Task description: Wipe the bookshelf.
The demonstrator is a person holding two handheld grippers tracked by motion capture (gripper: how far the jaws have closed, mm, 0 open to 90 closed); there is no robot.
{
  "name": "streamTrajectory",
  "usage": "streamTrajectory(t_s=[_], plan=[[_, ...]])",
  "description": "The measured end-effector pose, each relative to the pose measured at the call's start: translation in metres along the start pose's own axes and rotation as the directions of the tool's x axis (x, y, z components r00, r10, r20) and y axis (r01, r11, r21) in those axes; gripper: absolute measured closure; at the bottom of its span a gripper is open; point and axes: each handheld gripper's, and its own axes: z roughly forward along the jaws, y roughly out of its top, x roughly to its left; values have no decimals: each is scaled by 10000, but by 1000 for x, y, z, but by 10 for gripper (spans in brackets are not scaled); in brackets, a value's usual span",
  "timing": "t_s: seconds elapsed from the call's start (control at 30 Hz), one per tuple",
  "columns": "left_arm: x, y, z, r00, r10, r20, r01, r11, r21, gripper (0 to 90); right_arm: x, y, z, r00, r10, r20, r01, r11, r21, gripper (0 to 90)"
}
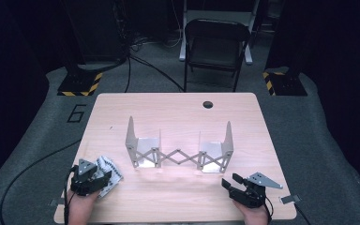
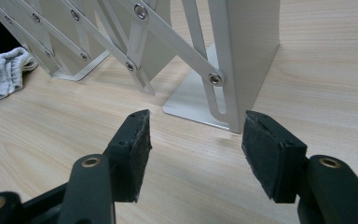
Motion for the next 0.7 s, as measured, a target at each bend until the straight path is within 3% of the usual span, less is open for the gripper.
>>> streamTrajectory(t_s=[0.3, 0.5, 0.7], plan=[[-7, 3, -5, 10000, -55, 44, 56, 9993, -364, 305, 1, 0, 1, 10000, 9, 18, -9, 10000, 32, 414], [-19, 8, -15, 9988, 172, 469, -142, 9979, -634, 321, 0, 0, -1, 10000, -11, 5, 11, 10000, -19, 412], [-28, 13, -19, 9965, 152, 820, -78, 9960, -892, 332, 1, 1, -3, 10000, 4, 9, -4, 10000, -57, 412]])
